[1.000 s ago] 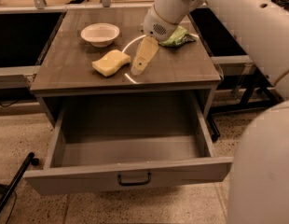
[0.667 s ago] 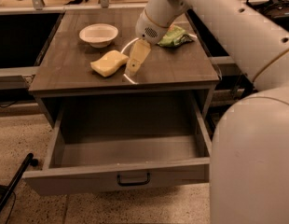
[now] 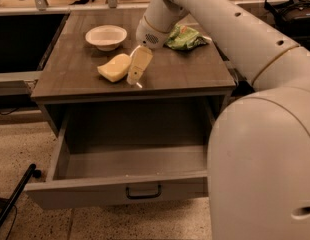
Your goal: Place sponge into top drawer
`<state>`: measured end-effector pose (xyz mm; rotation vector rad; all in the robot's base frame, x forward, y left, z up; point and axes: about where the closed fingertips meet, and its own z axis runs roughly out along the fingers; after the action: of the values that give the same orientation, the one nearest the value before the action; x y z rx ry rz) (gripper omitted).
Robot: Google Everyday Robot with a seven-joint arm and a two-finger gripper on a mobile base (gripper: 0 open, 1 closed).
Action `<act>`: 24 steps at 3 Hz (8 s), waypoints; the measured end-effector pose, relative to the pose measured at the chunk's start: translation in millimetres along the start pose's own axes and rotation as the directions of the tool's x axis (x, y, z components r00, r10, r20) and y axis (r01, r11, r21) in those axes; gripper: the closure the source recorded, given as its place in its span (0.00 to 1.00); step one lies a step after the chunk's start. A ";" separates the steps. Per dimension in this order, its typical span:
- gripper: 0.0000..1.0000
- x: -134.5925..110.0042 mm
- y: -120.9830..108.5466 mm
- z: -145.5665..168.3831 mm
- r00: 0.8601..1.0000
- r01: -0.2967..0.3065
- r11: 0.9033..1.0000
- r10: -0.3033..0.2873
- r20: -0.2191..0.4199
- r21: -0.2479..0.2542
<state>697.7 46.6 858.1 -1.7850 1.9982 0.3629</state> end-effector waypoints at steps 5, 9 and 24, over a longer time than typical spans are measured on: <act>0.21 -34.4 2.2 45.2 0.998 0.058 0.996 -0.059 -0.011 -0.064; 1.00 -43.3 50.1 -12.5 0.992 0.109 0.993 -0.107 0.065 -0.032; 0.00 107.8 144.4 122.1 0.939 -0.340 0.937 0.343 -0.024 0.078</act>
Offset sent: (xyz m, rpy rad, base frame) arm 0.0060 0.0337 -0.0052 0.0080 -0.0015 0.0418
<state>564.7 29.2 686.7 -1.4067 2.3197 0.3582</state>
